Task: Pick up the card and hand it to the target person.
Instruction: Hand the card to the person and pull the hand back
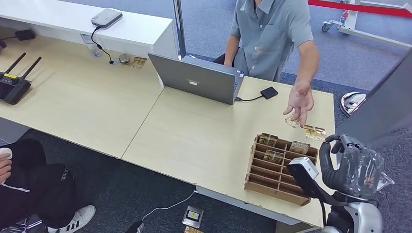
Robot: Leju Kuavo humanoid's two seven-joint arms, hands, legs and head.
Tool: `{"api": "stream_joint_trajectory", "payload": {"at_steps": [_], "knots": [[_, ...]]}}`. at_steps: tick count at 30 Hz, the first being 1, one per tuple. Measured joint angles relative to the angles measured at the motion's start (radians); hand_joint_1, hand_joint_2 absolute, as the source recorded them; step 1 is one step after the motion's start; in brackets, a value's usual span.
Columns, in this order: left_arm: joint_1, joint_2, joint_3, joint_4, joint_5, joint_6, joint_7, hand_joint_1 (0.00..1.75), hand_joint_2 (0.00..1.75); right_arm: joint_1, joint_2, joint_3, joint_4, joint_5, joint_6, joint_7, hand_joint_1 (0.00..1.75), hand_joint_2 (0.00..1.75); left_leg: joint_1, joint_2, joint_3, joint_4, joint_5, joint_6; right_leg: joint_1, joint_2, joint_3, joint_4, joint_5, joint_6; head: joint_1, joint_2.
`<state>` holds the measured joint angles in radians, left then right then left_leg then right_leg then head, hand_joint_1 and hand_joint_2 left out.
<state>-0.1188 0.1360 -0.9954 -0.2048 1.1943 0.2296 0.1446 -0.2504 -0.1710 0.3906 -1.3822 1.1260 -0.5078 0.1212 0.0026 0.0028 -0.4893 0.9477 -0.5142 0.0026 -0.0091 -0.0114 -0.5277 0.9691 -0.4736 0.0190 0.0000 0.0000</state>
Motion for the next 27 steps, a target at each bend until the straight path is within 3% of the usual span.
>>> {"api": "stream_joint_trajectory", "payload": {"at_steps": [7, 10, 14, 27], "knots": [[0.0, -0.014, 0.014, -0.003, 0.012, 0.04, 0.017, 0.0, 0.0, -0.094, 0.013, 0.081, 0.101, -0.024, -0.004, -0.006, 1.53, 1.75, 0.0, 0.001, 0.0, 0.0, 0.0, 0.0, 0.0, 0.002, 0.0, 0.0, 0.001, 0.0, 0.0, 0.0], [0.001, -0.018, 0.02, -0.004, 0.017, 0.054, 0.017, 0.0, 0.0, -0.121, 0.024, 0.112, 0.144, -0.034, -0.006, -0.004, 1.4, 1.75, 0.0, 0.001, 0.001, 0.0, 0.0, 0.0, 0.0, 0.001, 0.0, 0.001, 0.0, 0.0, 0.0, 0.0], [0.001, -0.028, 0.035, -0.004, 0.03, 0.085, 0.026, 0.0, 0.0, -0.149, 0.037, 0.156, 0.186, -0.07, 0.013, -0.002, 0.02, 1.75, 0.0, 0.001, 0.001, 0.0, 0.0, 0.0, 0.0, 0.001, 0.0, 0.001, 0.0, 0.0, 0.0, 0.0], [0.001, -0.108, 0.098, -0.004, 0.082, 0.253, 0.06, 0.0, 0.0, -0.173, 0.041, 0.239, 0.17, -0.142, 0.048, -0.017, 0.0, 1.75, -0.001, -0.002, 0.0, 0.0, 0.0, 0.0, -0.001, -0.002, 0.0, 0.002, -0.001, 0.001, 0.0, 0.0]]}}
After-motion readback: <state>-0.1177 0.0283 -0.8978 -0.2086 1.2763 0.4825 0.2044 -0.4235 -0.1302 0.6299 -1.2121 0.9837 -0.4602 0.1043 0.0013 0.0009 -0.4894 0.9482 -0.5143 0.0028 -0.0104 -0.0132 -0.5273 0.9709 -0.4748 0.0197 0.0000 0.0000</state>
